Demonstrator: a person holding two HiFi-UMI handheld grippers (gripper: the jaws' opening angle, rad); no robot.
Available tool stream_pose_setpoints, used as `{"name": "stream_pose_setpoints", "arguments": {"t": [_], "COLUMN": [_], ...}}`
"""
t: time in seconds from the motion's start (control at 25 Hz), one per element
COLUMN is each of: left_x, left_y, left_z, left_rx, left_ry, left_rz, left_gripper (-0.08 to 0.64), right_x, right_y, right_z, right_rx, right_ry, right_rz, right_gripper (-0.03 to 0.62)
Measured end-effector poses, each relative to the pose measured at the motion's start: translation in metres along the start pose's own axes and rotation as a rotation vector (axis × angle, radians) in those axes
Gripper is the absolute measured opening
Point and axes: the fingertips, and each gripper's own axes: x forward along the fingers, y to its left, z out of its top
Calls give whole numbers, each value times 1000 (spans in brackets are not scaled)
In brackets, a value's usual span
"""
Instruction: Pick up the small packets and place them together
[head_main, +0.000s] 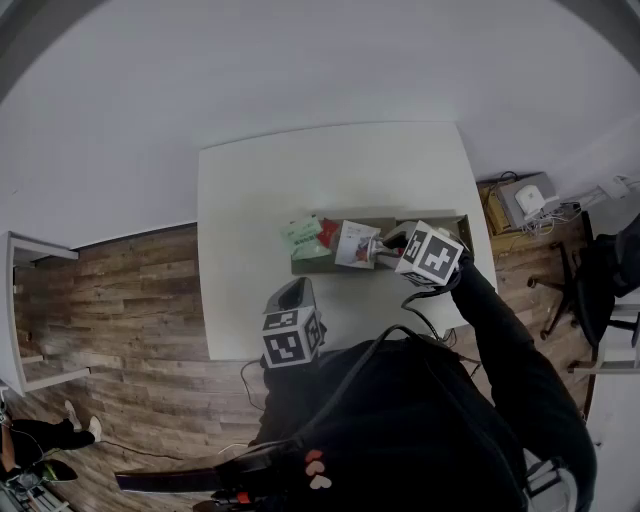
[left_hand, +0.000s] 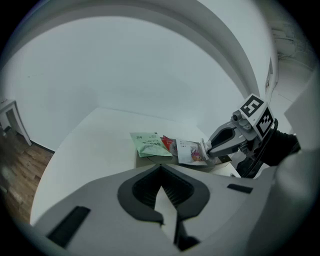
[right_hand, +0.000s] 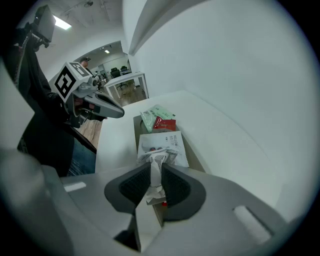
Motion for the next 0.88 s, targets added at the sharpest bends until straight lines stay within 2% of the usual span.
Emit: {"name": "stream_pose_setpoints", "arguments": {"t": [0.6,0.88], "left_x": [1,2], "left_y": [-1,-1], "left_z": [-1,-2], "left_rx": [-4,-5], "left_ry": [1,2], "left_rz": [0,1], "left_gripper": [-1,-1], "right_x": [13,11], "right_y": [1,-2], "right_z": [-8,-4], "right_rx": [10,-16], "right_ry": [36,3], "right_rz": [9,-16], "right_gripper": [69,88]}}
